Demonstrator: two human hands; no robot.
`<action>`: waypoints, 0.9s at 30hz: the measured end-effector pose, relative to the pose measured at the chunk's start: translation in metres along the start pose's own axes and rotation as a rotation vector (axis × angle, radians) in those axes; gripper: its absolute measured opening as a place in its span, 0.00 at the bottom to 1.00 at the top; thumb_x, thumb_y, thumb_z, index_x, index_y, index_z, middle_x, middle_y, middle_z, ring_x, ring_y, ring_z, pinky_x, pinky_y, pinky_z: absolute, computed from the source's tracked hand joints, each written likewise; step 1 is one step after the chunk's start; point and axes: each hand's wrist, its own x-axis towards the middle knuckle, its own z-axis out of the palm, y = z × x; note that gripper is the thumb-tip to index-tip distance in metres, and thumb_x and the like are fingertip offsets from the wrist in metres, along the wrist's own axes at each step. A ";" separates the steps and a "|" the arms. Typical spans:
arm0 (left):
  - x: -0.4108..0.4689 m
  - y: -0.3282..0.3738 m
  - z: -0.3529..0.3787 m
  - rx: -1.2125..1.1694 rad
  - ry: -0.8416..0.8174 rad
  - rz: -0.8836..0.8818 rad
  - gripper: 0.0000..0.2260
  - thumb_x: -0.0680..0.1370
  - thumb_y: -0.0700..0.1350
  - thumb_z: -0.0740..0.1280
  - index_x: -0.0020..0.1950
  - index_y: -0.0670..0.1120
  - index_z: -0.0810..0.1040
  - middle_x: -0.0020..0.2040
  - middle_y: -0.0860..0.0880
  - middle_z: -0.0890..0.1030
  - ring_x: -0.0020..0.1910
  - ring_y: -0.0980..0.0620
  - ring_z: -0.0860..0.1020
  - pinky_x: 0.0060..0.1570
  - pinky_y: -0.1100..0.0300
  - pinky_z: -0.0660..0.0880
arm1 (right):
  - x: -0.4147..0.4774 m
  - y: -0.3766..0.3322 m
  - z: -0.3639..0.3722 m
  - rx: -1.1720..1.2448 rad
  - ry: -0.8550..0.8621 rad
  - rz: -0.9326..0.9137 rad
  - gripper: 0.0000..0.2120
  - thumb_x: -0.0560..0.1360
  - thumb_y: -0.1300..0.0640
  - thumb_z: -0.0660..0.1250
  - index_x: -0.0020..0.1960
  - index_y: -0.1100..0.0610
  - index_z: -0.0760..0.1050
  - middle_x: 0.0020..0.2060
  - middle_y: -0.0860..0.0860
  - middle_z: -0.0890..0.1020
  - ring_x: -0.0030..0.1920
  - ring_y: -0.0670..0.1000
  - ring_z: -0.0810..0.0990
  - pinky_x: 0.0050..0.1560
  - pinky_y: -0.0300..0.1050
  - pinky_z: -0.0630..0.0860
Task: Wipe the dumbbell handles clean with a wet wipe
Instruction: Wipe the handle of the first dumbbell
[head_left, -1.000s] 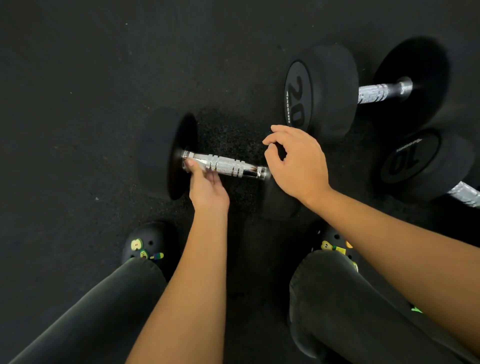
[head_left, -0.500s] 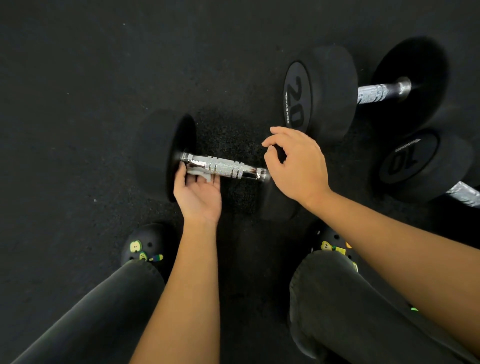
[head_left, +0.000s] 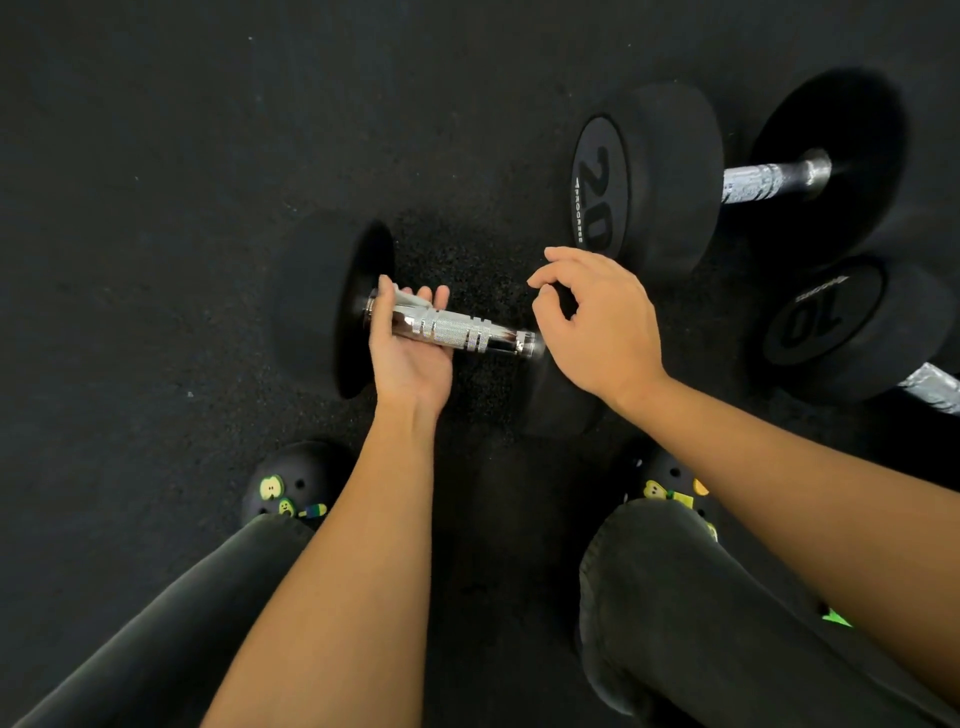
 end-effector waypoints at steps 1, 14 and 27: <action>0.000 -0.002 -0.001 0.014 0.007 0.000 0.11 0.78 0.53 0.63 0.46 0.45 0.75 0.47 0.48 0.78 0.48 0.51 0.81 0.60 0.53 0.72 | -0.001 0.000 0.000 0.000 0.007 -0.003 0.12 0.73 0.55 0.60 0.48 0.55 0.81 0.56 0.50 0.81 0.59 0.48 0.76 0.61 0.43 0.67; 0.002 0.003 -0.001 0.033 0.013 0.021 0.20 0.76 0.57 0.62 0.59 0.43 0.72 0.56 0.47 0.75 0.56 0.50 0.74 0.64 0.52 0.67 | -0.001 0.001 0.000 -0.015 0.003 -0.006 0.11 0.73 0.56 0.61 0.48 0.55 0.81 0.56 0.50 0.81 0.60 0.47 0.75 0.58 0.35 0.60; -0.010 -0.008 -0.011 0.197 -0.067 -0.117 0.23 0.76 0.60 0.60 0.64 0.47 0.72 0.58 0.49 0.77 0.63 0.49 0.74 0.65 0.47 0.67 | -0.003 0.002 0.001 -0.020 0.009 -0.018 0.11 0.73 0.56 0.61 0.48 0.55 0.81 0.56 0.50 0.81 0.60 0.48 0.76 0.59 0.36 0.61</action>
